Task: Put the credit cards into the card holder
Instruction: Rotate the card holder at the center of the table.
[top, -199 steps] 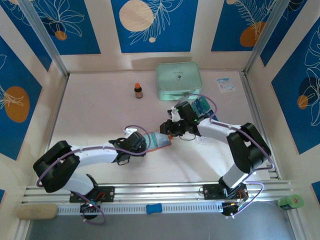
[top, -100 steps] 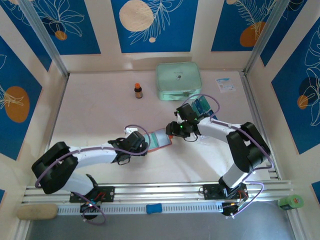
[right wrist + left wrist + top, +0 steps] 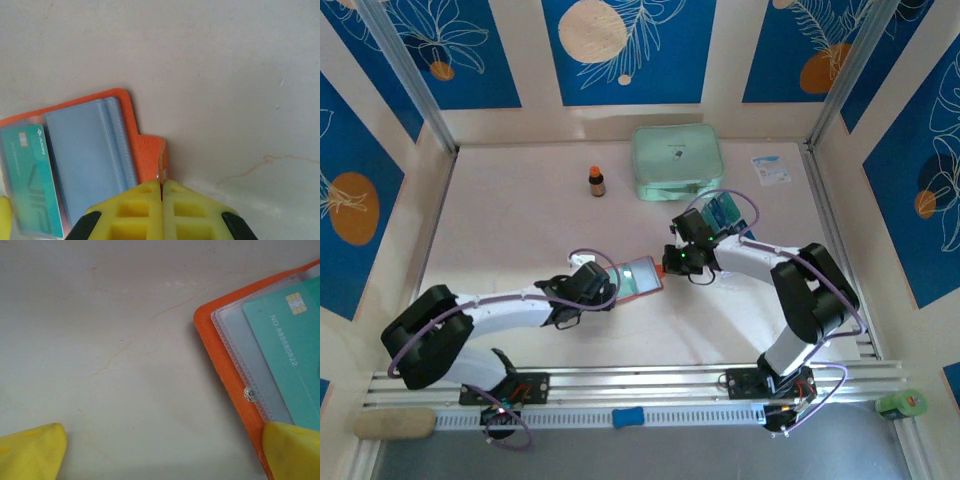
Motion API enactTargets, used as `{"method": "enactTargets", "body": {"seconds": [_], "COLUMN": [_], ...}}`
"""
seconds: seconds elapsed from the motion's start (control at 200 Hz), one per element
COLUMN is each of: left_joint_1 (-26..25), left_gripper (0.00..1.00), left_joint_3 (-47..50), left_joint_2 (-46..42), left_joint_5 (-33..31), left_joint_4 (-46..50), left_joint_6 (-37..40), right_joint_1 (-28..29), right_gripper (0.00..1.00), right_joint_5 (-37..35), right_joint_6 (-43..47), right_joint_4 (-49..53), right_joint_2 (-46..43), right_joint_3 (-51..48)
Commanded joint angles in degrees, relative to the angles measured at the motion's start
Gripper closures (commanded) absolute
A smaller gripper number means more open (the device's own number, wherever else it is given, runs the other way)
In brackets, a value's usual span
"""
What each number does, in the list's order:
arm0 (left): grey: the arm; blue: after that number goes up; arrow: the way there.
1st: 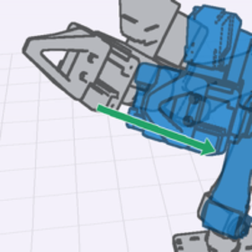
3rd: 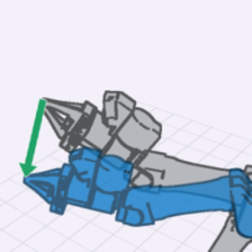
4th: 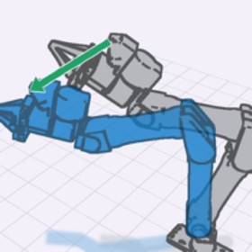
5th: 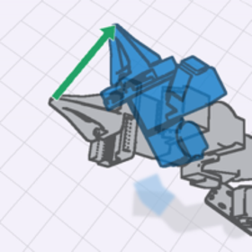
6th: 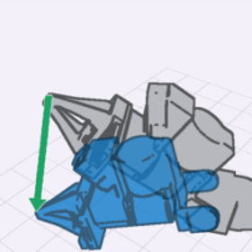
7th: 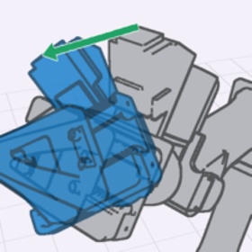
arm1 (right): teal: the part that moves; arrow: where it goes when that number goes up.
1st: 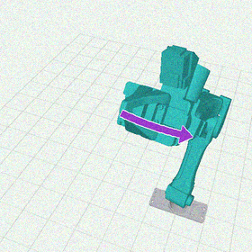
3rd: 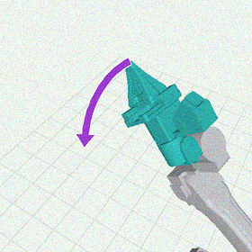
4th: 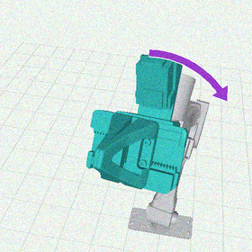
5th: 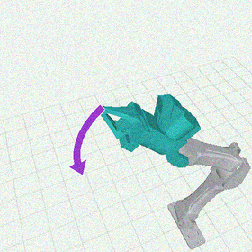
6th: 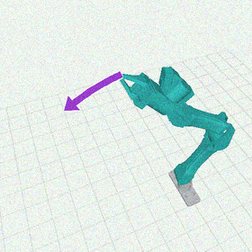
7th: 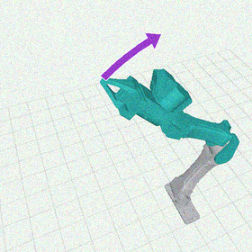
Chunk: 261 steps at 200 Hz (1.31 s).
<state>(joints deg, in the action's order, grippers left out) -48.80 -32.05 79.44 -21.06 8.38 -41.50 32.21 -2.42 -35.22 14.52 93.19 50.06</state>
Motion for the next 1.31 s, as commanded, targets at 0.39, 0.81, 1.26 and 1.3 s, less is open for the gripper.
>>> {"method": "enactTargets", "body": {"seconds": [0.39, 0.81, 1.26, 1.3], "left_joint_1": [1.86, 2.92, 3.10, 3.09], "left_gripper": [0.00, 0.00, 0.00, 0.00], "left_joint_3": [1.69, 2.61, 2.70, 2.74], "left_joint_2": [-1.81, -1.88, -0.58, -0.60], "left_joint_5": [-1.12, -1.11, -1.00, -0.93], "left_joint_4": [0.80, 0.87, 0.49, 0.39], "left_joint_6": [1.42, 1.72, 1.77, 1.76], "right_joint_1": [3.65, 5.53, 7.94, 7.96], "right_gripper": [0.60, 0.98, 1.00, 1.00], "right_joint_5": [0.27, 7.30, 11.50, 11.39], "right_joint_6": [-5.18, -2.45, -1.61, -1.60], "right_joint_4": [4.16, -0.72, -5.28, -5.38], "right_joint_2": [-11.61, -6.22, 7.06, 7.54], "right_joint_3": [-4.86, 1.96, 8.80, 8.87]}}
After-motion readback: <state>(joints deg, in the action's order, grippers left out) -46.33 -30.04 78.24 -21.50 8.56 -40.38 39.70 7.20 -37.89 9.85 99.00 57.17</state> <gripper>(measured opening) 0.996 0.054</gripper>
